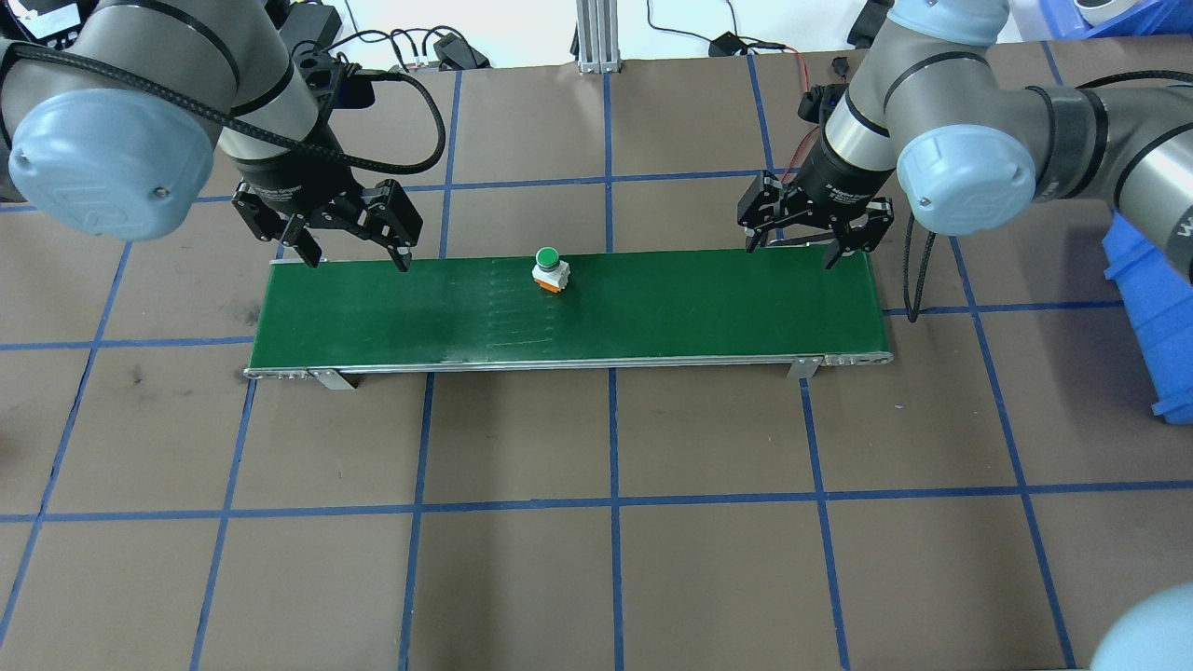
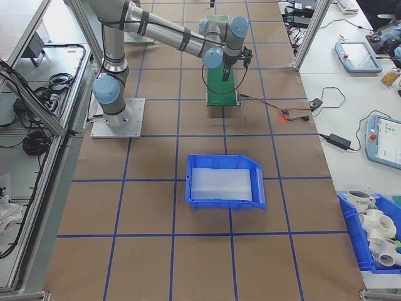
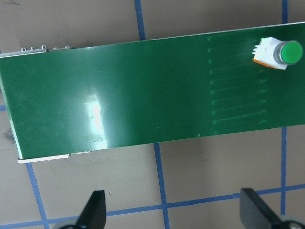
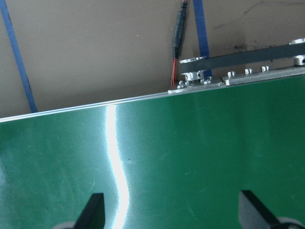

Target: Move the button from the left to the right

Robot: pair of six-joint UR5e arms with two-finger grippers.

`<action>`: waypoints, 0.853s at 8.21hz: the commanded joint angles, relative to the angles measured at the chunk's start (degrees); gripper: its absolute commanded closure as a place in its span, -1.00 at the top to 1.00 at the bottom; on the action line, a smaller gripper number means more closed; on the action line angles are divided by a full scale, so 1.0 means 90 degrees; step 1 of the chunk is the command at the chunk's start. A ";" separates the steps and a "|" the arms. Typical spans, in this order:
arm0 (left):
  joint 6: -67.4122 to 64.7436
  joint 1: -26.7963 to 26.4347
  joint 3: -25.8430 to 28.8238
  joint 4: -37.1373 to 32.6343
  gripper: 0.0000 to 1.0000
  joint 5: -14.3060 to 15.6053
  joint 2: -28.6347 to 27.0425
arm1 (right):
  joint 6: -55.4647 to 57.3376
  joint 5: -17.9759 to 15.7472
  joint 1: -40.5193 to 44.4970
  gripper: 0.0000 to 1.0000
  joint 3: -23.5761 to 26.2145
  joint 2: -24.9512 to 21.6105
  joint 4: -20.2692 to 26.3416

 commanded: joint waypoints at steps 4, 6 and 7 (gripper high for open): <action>-0.0004 -0.0011 0.0011 0.0007 1.00 0.0003 -0.0018 | 0.1657 -0.0097 0.0097 1.00 0.0009 0.0008 -0.0577; -0.0013 -0.0011 0.0001 0.0016 1.00 0.0012 -0.0009 | 0.2018 -0.0087 0.0350 1.00 0.0009 0.0056 -0.0829; -0.0013 -0.0011 0.0001 0.0016 1.00 0.0012 -0.0008 | 0.2223 -0.0087 0.0545 1.00 0.0009 0.0095 -0.0927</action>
